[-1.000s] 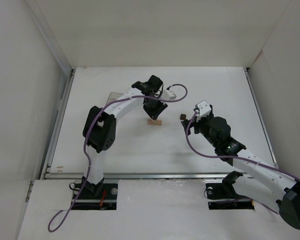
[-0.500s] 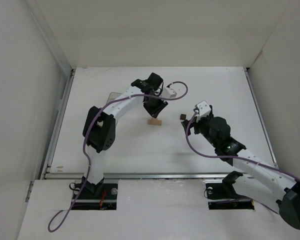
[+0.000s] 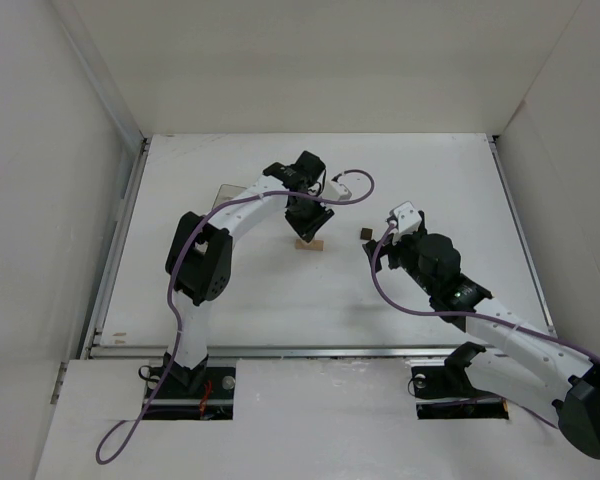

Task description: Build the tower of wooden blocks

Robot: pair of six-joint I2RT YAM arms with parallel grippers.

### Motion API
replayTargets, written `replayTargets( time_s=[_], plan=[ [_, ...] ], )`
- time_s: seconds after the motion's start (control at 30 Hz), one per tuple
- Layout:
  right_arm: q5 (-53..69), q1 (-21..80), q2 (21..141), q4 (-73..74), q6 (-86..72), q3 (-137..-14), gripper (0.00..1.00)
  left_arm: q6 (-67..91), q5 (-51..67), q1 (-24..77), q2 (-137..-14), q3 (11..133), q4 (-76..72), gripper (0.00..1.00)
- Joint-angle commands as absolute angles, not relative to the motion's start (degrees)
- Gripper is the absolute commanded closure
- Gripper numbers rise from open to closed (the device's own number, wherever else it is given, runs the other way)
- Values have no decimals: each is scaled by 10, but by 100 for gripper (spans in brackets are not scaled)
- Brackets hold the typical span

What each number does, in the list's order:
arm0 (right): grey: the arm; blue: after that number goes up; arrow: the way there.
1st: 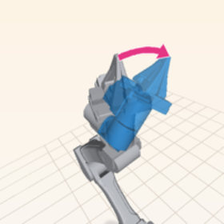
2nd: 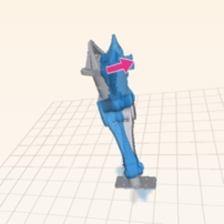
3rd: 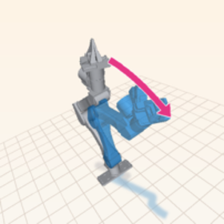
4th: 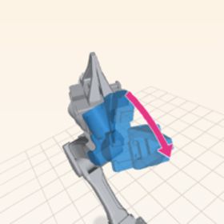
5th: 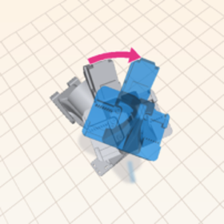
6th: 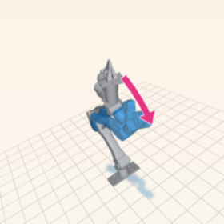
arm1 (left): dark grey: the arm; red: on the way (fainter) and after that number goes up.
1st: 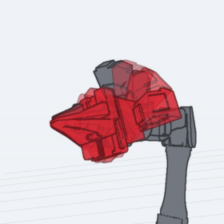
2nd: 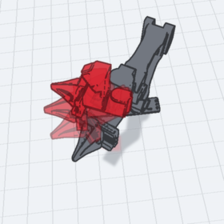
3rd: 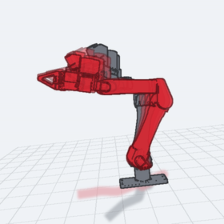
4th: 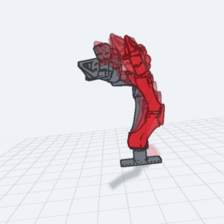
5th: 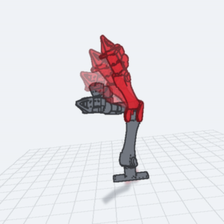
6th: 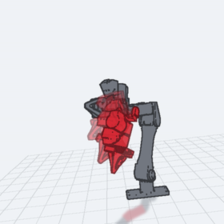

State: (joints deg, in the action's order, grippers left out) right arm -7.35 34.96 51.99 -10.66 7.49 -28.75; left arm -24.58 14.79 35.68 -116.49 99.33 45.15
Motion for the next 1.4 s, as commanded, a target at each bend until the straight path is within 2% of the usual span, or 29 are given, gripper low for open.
replayTargets(
  time_s=[0.0,1.0,1.17,1.2,1.3,1.37],
  plan=[
    [-78,350,509,-116,71,-308,0,-246,156,361,-1158,1001,447,100],
    [-83,345,504,-105,71,-308,0,-246,162,361,-1179,997,437,98],
    [-89,345,504,-105,71,-308,0,-246,156,361,-1179,1003,447,81],
    [-89,345,504,-105,71,-308,0,-246,156,361,-1179,1008,447,70],
    [-89,345,504,-105,71,-308,0,-246,156,361,-1179,1019,453,51],
    [-84,345,504,-105,71,-308,0,-246,163,361,-1179,1026,453,1]
  ],
)
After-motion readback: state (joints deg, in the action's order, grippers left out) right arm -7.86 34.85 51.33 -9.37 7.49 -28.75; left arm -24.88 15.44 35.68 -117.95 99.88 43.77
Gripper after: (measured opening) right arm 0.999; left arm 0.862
